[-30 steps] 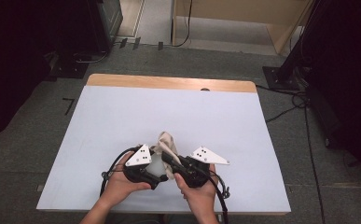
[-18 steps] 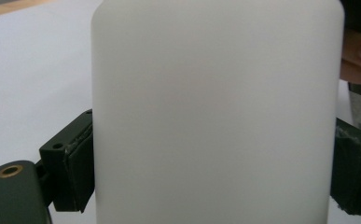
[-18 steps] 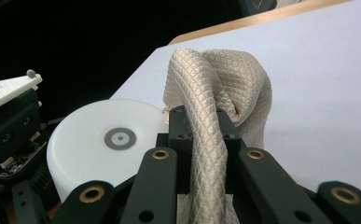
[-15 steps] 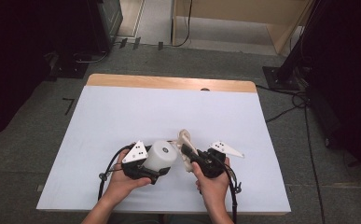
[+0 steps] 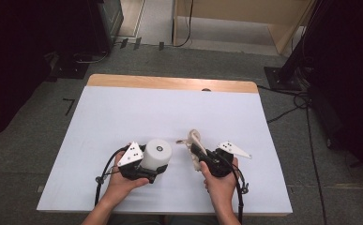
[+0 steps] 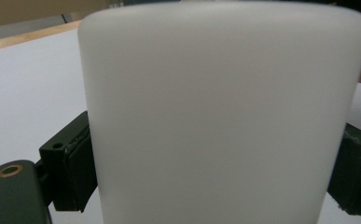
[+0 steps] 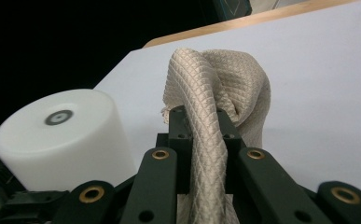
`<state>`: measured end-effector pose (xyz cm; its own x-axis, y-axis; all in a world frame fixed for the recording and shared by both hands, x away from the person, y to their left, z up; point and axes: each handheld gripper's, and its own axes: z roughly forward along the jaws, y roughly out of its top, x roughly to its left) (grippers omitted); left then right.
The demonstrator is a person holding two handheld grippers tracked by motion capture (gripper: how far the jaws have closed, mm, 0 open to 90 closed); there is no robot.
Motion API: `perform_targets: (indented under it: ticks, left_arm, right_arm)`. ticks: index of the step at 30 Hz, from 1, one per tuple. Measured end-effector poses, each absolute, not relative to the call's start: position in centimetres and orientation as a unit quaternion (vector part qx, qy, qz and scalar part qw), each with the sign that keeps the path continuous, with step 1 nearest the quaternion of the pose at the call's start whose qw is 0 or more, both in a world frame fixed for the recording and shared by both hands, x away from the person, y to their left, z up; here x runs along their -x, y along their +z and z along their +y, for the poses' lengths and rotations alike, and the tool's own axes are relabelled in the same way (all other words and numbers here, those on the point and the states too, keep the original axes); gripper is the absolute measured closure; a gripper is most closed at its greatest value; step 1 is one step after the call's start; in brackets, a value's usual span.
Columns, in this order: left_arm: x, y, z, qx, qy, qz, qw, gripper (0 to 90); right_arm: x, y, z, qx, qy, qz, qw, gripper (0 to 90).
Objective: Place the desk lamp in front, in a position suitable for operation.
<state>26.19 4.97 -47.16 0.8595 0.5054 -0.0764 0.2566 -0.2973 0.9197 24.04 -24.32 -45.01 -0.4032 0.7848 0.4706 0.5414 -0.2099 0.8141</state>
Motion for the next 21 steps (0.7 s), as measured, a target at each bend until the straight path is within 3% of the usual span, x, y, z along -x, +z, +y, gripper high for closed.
perform_targets:
  ticks: [13,21]
  left_arm:
    - [-25.2,-47.1,7.5,-0.806,0.080,0.227,0.541,6.0]
    - [-24.6,-46.5,7.7,-0.817,0.090,0.229,0.522,5.5]
  right_arm:
    - [-24.6,-46.6,-23.8,-0.535,0.531,0.650,0.093,81.9]
    - [-24.6,-46.8,-23.7,-0.531,0.526,0.658,0.093,81.8]
